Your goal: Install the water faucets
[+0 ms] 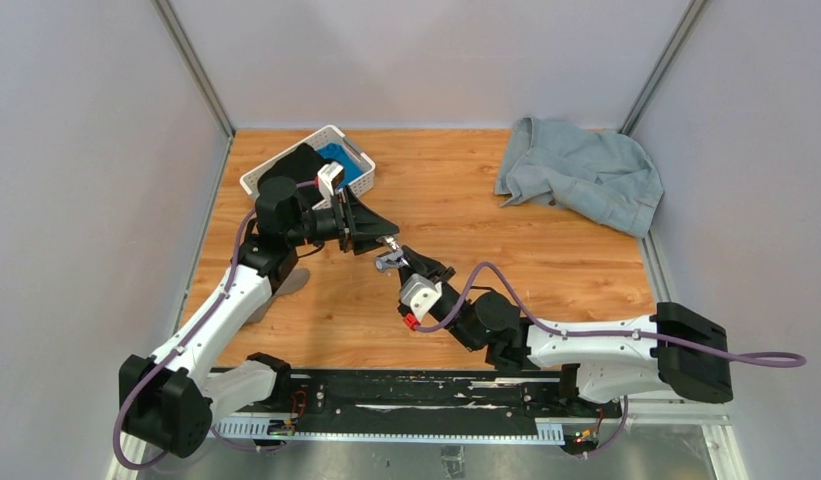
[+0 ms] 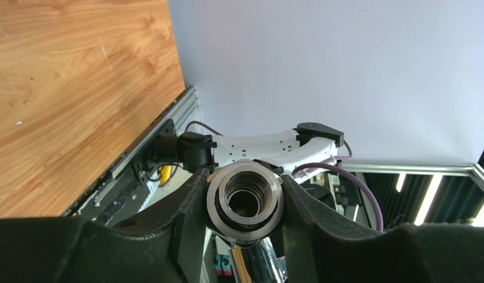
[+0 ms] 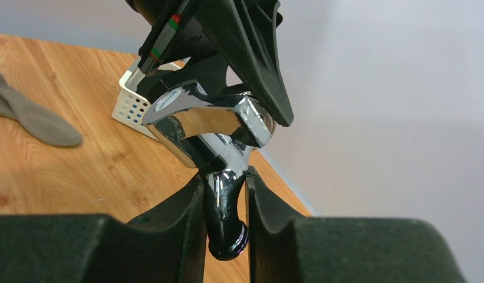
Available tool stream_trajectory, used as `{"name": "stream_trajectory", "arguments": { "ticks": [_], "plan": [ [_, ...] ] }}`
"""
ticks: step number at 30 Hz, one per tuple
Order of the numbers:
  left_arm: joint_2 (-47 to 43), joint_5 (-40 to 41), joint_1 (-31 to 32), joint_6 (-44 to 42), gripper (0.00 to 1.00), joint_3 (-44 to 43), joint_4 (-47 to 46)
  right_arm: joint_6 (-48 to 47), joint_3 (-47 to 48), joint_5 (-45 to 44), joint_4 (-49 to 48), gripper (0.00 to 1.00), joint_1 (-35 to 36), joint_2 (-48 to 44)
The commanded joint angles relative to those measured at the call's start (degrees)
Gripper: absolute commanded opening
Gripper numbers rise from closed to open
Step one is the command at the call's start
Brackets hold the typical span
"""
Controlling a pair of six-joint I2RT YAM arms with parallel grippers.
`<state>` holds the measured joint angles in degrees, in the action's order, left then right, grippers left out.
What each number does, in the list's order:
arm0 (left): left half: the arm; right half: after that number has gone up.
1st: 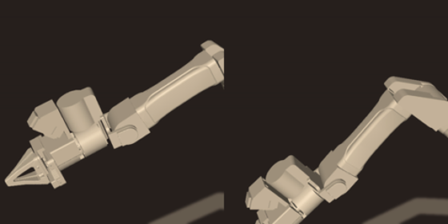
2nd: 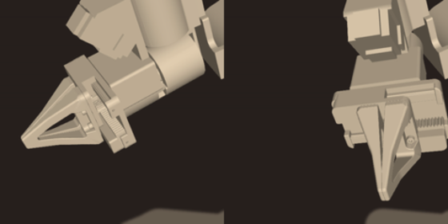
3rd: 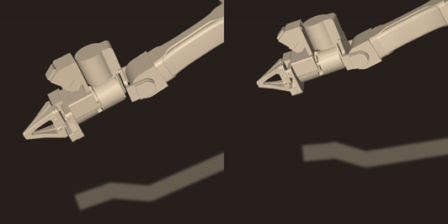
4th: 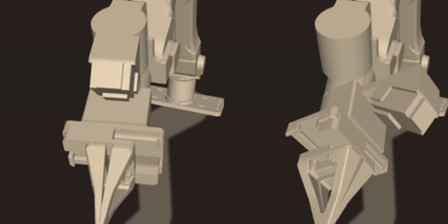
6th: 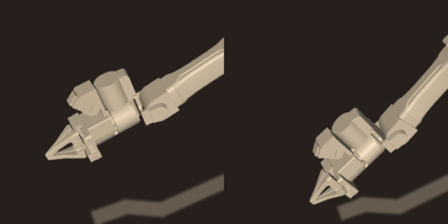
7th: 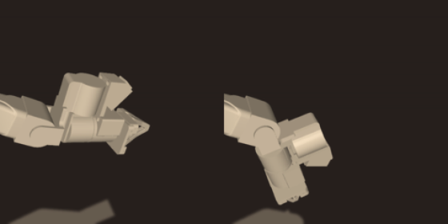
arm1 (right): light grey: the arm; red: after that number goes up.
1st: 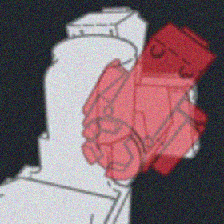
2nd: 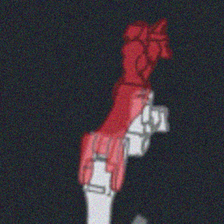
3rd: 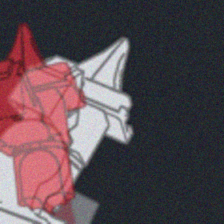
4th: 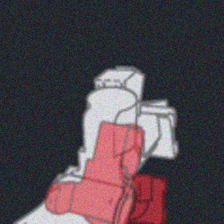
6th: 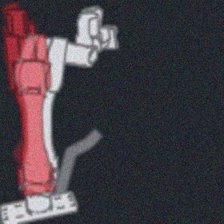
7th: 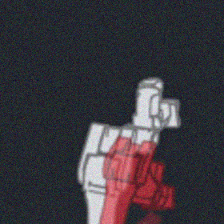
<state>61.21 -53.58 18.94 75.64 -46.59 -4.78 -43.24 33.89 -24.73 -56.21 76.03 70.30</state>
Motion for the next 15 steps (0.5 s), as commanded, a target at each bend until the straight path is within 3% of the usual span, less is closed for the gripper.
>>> {"name": "stream_trajectory", "arguments": {
  "ticks": [1, 7, 11, 15],
  "plan": [
    [-1.7, -2.3, 0.4, 0.0, 0.00, -0.9, -1.7, 7.9, 1.0, -8.6, -11.0, 0.00, 0.1, -0.8],
    [-2.0, -1.9, 0.4, 0.5, 0.00, -0.8, -2.3, 19.2, 1.3, -9.9, -5.3, 0.01, 0.0, -3.5],
    [-2.2, -1.3, 0.4, 1.5, 0.00, -0.8, -2.7, 17.3, 1.6, -3.8, 3.4, 0.42, 0.0, -6.2],
    [-2.4, -0.9, 0.4, 2.5, 0.00, -0.8, -3.0, 6.4, -3.0, 0.3, -0.1, 0.56, 0.3, -8.2]
  ]
}}
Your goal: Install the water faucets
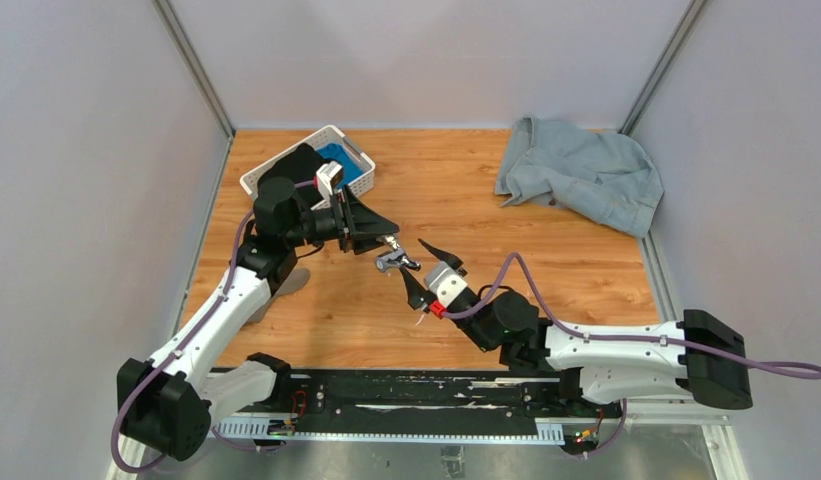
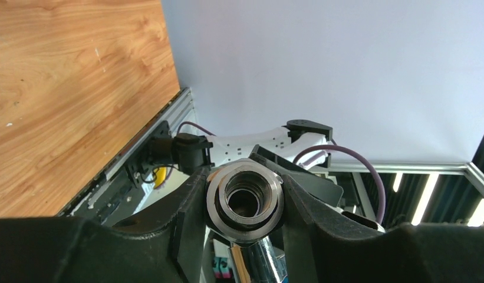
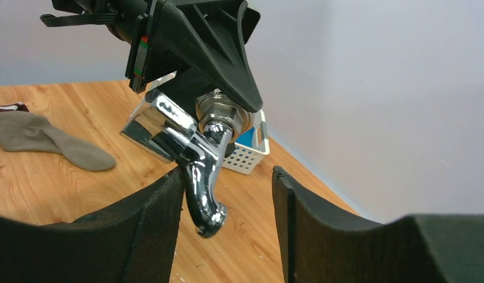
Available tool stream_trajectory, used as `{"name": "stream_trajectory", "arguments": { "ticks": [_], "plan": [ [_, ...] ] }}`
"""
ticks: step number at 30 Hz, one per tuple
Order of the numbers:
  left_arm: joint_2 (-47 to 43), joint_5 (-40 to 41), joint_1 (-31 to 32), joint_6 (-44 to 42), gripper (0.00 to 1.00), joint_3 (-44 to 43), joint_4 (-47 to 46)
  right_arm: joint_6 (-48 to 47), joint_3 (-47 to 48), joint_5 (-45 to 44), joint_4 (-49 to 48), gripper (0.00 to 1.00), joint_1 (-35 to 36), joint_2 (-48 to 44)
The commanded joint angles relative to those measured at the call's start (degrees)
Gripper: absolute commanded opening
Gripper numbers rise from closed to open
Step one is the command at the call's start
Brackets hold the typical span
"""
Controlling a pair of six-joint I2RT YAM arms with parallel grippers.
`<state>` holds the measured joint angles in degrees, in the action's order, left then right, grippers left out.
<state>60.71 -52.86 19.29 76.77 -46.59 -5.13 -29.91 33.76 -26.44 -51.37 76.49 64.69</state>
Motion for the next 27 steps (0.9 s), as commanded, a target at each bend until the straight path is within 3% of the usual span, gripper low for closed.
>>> {"name": "stream_trajectory", "arguments": {
  "ticks": [1, 5, 11, 16, 27],
  "plan": [
    [-2.0, -1.6, 0.0, 1.4, 0.00, -0.8, -2.7, -10.7, -4.3, 2.5, -6.5, 0.61, -0.1, -3.0],
    [-1.9, -1.5, 0.0, 1.4, 0.00, -0.6, -2.8, -19.0, -4.6, 5.8, -5.4, 0.73, 0.0, -3.7],
    [-1.9, -1.4, 0.0, 1.5, 0.00, -0.7, -3.1, -25.9, -4.1, 6.2, -8.6, 0.75, 0.9, -1.6],
    [-1.7, -1.5, 0.0, 1.4, 0.00, -0.6, -3.0, -33.4, -2.8, 3.8, -12.4, 0.72, 2.7, 2.8],
    [-1.7, -1.8, 0.0, 1.3, 0.00, -0.6, -3.1, -48.9, -0.7, -2.5, -33.2, 0.58, 6.2, 16.0]
  ]
}}
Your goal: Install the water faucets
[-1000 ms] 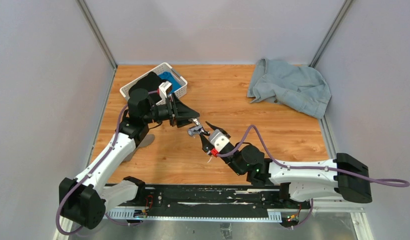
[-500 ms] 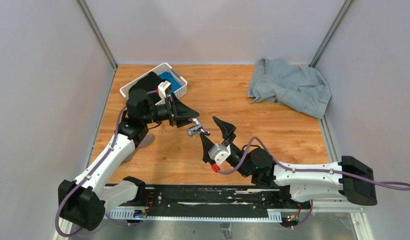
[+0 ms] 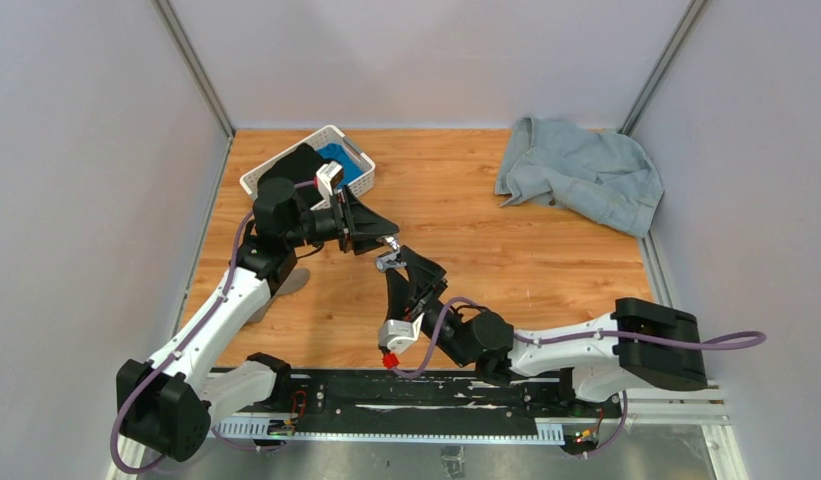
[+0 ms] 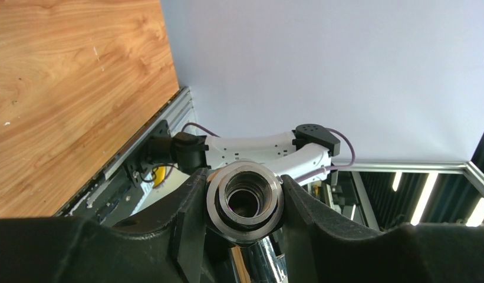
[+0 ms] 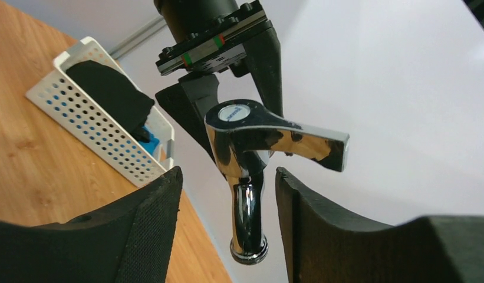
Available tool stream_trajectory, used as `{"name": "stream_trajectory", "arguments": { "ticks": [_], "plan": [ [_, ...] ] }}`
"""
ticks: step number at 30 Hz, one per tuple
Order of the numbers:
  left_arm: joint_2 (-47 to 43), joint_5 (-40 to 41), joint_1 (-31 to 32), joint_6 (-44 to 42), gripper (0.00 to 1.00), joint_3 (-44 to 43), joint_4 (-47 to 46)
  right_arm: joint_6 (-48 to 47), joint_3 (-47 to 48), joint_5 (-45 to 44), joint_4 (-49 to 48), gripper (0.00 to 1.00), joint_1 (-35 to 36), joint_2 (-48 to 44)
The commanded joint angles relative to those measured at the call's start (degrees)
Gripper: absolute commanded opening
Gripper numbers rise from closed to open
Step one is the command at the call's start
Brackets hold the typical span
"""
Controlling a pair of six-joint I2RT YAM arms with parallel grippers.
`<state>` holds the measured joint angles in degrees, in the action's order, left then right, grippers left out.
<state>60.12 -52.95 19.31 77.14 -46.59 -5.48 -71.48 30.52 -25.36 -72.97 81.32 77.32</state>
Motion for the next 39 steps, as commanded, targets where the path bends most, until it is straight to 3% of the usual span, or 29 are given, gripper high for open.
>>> {"name": "stream_trajectory", "arguments": {
  "ticks": [1, 9, 18, 22, 35, 39],
  "plan": [
    [-1.0, -1.7, 0.0, 0.8, 0.00, -0.6, -2.8, -8.6, 2.9, -4.0, -13.4, 0.56, 1.6, 4.5],
    [-1.2, -1.8, 0.0, 0.7, 0.00, -0.5, -2.8, -11.4, 5.2, -6.3, -16.8, 0.45, 1.9, 8.6],
    [-1.3, -1.8, 0.0, 0.7, 0.00, -0.5, -2.8, -5.8, 6.1, -10.3, -17.8, 0.18, 1.9, 8.4],
    [-1.6, -1.7, 0.0, 0.8, 0.00, -0.6, -3.0, 5.9, 6.1, -13.1, -16.9, 0.00, 1.7, 5.9],
    [-2.2, -1.5, 0.0, 2.3, 0.00, 0.2, -5.8, 53.3, 4.9, -16.2, -2.9, 0.00, -1.4, -5.0],
    [-2.4, -1.5, 0.0, 3.2, 0.00, 1.0, -7.2, 62.2, 3.6, -16.1, 0.0, 0.00, -2.8, -7.0]
  ]
}}
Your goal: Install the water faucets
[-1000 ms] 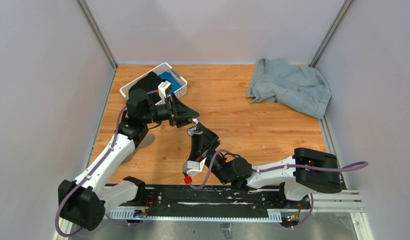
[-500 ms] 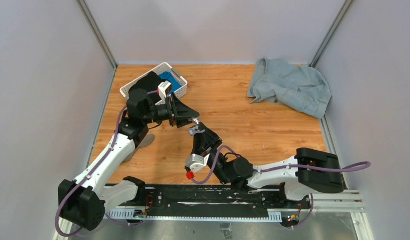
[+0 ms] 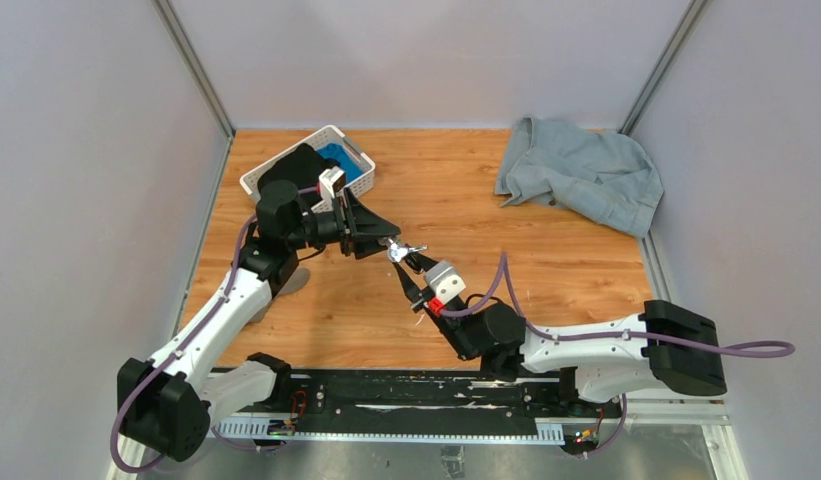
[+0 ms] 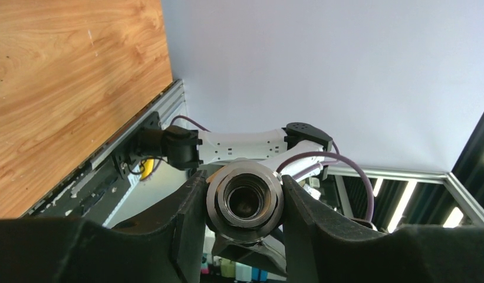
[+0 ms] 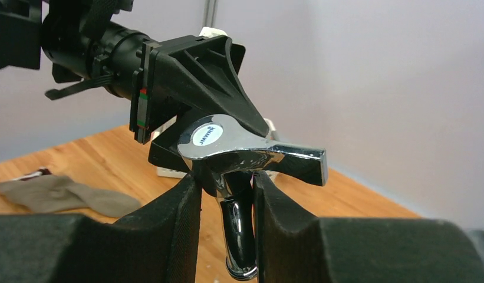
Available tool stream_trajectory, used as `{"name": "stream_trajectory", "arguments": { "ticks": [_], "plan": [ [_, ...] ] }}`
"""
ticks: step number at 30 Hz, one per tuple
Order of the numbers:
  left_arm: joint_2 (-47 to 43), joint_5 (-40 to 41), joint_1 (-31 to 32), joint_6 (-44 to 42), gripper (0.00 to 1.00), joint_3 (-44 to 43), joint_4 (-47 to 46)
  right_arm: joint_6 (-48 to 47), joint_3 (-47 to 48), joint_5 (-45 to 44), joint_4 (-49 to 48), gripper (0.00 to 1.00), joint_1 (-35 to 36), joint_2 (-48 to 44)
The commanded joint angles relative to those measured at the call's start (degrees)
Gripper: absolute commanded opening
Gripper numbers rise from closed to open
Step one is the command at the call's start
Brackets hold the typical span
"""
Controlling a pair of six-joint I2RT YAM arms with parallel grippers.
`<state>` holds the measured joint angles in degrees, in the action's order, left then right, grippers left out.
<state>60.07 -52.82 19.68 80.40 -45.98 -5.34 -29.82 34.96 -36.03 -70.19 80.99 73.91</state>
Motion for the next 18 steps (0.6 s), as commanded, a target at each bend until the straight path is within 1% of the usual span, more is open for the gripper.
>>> {"name": "stream_trajectory", "arguments": {
  "ticks": [1, 8, 11, 18],
  "plan": [
    [-2.5, -1.6, -0.4, 0.0, 0.00, 0.5, -7.5, 22.4, -1.1, -5.6, -2.0, 0.00, -2.8, -3.9],
    [-3.2, -1.0, -0.4, 0.6, 0.00, 0.9, -8.6, 34.6, -2.8, -6.1, 3.0, 0.00, -5.2, -6.2],
    [-3.5, -0.9, -0.4, 0.7, 0.00, 1.1, -8.6, 38.5, -3.5, -6.1, 4.1, 0.00, -6.2, -6.7],
    [-3.8, -0.3, -0.4, 0.9, 0.00, 1.4, -9.2, 39.0, -4.2, -5.9, 4.7, 0.00, -6.9, -7.3]
  ]
}}
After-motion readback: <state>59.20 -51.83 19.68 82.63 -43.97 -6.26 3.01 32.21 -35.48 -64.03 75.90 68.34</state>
